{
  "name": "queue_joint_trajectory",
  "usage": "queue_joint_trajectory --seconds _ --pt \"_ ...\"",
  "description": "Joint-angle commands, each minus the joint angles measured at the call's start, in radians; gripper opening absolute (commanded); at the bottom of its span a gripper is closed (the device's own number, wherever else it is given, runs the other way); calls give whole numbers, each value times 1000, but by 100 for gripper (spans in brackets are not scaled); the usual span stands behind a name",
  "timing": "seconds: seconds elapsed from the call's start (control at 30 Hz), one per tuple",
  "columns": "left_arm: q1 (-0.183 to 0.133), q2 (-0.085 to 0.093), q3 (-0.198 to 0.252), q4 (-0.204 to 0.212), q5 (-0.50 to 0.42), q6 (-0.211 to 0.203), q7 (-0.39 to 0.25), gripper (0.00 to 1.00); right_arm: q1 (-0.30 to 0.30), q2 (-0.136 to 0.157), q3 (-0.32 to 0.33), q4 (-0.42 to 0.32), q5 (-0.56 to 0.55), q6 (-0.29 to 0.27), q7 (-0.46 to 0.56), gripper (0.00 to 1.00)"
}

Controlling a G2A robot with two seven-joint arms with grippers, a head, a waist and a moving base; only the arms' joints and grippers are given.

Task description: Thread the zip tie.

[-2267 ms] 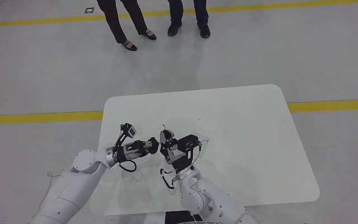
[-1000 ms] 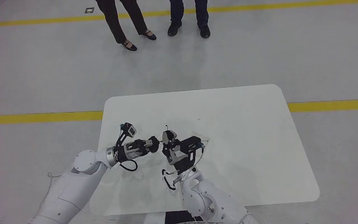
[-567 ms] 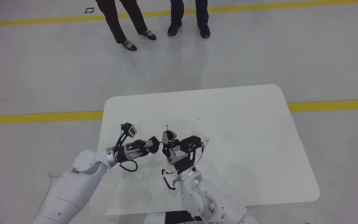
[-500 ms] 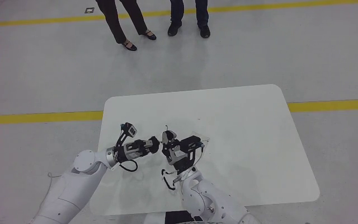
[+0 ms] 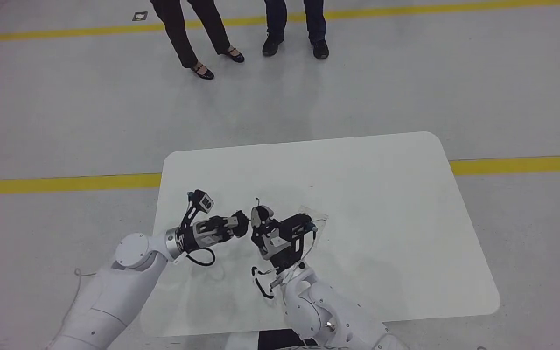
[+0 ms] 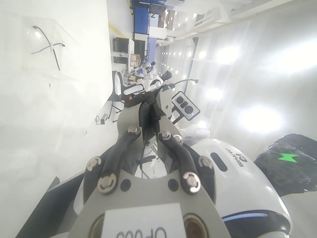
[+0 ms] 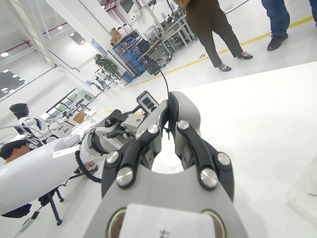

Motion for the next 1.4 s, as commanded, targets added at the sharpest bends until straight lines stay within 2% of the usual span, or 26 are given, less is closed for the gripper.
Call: queue_joint_trajectory --seconds 0.0,0.47,0.7,0.73,0.77,0.87,0.9,0.93,0.97,1.0,1.03,1.07,1.3,1.37 --pt "-2 -1 1 3 1 0 -1 0 0 0 0 0 0 0 -2 0" --pt "-13 -7 7 17 2 6 -3 0 -3 -6 9 6 -17 7 -8 0" --pt "-16 -9 9 21 3 9 -6 0 -4 -9 14 10 -17 -6 7 0" --pt "-17 -9 9 21 3 10 -7 0 -4 -10 15 11 -17 -8 8 4" --pt "-18 -10 9 21 3 11 -8 0 -4 -11 16 12 -16 -10 11 28" --pt "-19 -11 10 22 4 12 -9 0 -4 -13 17 14 -17 -15 15 49" --pt "-20 -11 10 22 4 12 -9 0 -4 -13 18 14 -18 -16 15 62" --pt "-21 -11 10 23 5 12 -8 0 -4 -14 18 14 -19 -16 16 64" --pt "-22 -12 10 24 5 13 -8 0 -4 -15 19 15 -21 -17 15 75" --pt "-23 -12 10 25 5 13 -8 0 -4 -16 20 15 -23 -18 14 82" --pt "-23 -12 10 26 5 14 -8 0 -4 -17 20 15 -25 -19 14 95" --pt "-24 -13 10 27 5 14 -9 0 -5 -17 21 15 -27 -19 14 100" --pt "-31 -15 10 35 4 18 -13 0 -10 -18 37 9 -56 -28 13 100" --pt "-36 -15 7 43 2 20 -15 0 -16 -13 48 3 -84 -46 16 100"
